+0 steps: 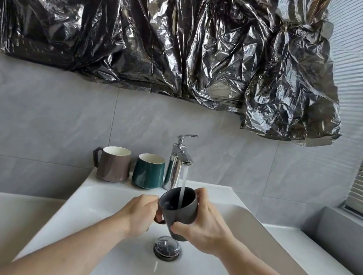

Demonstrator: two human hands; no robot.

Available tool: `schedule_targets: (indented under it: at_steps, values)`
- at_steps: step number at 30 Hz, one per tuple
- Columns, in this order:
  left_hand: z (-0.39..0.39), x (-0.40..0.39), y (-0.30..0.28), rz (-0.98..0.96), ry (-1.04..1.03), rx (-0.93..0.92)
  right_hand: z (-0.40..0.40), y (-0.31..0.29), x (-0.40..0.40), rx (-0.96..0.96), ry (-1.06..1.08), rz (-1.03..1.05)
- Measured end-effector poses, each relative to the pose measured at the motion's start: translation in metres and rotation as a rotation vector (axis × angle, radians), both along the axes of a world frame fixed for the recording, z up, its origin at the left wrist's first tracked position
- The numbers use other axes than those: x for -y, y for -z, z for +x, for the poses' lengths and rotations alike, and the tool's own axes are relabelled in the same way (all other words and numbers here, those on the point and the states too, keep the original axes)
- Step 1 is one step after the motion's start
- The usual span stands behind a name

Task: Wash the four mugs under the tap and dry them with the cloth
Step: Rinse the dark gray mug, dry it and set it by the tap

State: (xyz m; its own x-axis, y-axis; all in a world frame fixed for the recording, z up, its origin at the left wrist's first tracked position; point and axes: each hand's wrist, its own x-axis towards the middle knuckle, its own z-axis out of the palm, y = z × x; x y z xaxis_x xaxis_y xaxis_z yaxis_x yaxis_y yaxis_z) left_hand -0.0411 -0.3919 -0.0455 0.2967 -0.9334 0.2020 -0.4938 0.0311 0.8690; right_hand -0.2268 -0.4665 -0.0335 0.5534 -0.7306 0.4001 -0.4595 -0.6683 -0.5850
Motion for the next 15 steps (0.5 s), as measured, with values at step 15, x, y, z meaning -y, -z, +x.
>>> schedule_targets:
  at_steps: [15]
  values:
    - [0.0055, 0.0012, 0.0022, 0.042, -0.032, 0.113, 0.0020, 0.0039, 0.0048, -0.063, 0.046, -0.070]
